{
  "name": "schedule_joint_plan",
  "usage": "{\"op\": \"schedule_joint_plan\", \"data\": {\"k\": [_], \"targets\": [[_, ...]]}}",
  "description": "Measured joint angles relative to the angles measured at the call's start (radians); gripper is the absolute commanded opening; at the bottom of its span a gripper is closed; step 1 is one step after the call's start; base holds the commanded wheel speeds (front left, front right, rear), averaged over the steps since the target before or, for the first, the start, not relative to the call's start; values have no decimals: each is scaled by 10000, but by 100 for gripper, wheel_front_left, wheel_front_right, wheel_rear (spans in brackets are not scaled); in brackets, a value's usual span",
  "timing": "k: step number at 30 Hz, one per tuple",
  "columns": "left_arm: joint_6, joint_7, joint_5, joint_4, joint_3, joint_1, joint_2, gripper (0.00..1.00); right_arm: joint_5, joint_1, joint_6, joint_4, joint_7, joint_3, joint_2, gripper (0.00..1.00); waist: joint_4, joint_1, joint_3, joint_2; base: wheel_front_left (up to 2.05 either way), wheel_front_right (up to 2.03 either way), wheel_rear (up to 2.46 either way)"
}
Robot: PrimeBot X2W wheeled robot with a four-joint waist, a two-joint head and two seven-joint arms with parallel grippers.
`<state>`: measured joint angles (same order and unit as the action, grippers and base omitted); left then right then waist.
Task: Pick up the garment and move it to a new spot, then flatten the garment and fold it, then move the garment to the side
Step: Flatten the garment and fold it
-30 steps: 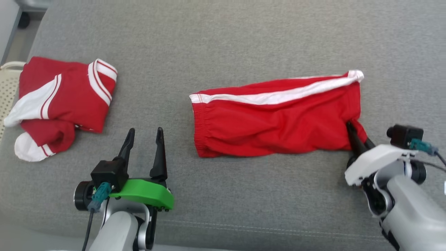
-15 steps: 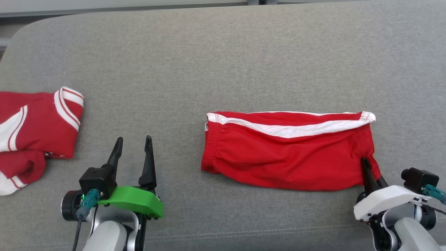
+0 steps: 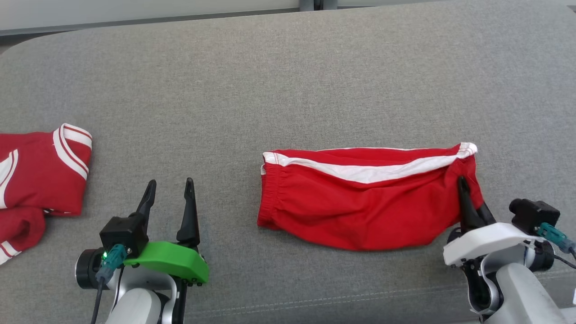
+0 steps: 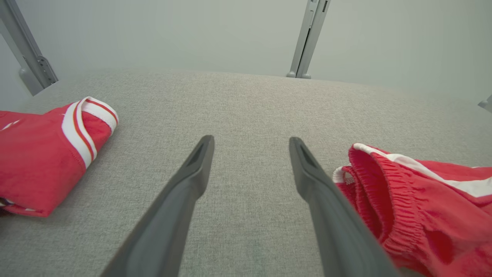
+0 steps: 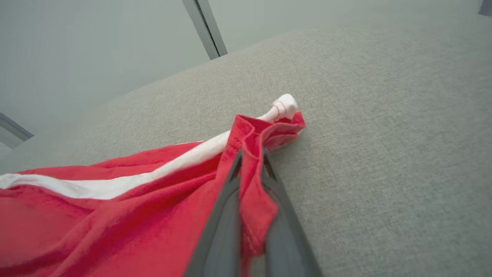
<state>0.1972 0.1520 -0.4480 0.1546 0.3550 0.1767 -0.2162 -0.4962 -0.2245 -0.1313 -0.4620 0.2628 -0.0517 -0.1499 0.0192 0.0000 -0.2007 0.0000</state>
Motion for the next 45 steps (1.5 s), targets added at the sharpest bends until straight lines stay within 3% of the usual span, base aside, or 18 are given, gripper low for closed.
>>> {"op": "schedule_joint_plan", "data": {"k": [5, 13, 21, 27, 28, 29, 38, 45], "targets": [[58, -6, -54, -19, 29, -34, 13, 100, 635, -36, 2, 1406, 2, -621, 389, 0, -80, 0, 70, 0, 0, 0, 0], [67, -8, -79, -31, 121, -41, 52, 100, 949, -291, 2, 2926, -88, -2976, 853, 0, -261, 0, 116, 0, 0, 0, 0], [48, 4, -119, 86, 332, -24, 165, 100, 644, -1225, 2, 1726, -337, -4964, 982, 0, -658, 0, 76, 0, 0, 0, 0], [36, 81, -151, 167, 385, 0, 215, 100, 119, -1663, 2, 525, -282, -5797, 988, 3, -993, 0, 9, 0, 0, 0, 0], [36, 84, -155, 178, 393, 8, 217, 100, 15, -1730, 2, 403, -247, -5877, 991, 75, -1028, 0, -10, 0, 0, 0, 0], [36, 92, -165, 188, 391, 12, 219, 100, -48, -1797, 2, 307, -207, -5960, 991, 100, -1048, 0, -32, 0, 0, 0, 0], [40, 215, -190, 303, 397, 52, 198, 100, -493, -2123, 2, 775, -12, -6395, 993, 100, -1042, 0, 9, 0, 0, 0, 0], [73, 320, -199, 199, 374, 20, 44, 100, 610, -1164, 2, 2830, 0, -4631, 876, 100, -921, 0, 226, 0, 0, 0, 0]]}}
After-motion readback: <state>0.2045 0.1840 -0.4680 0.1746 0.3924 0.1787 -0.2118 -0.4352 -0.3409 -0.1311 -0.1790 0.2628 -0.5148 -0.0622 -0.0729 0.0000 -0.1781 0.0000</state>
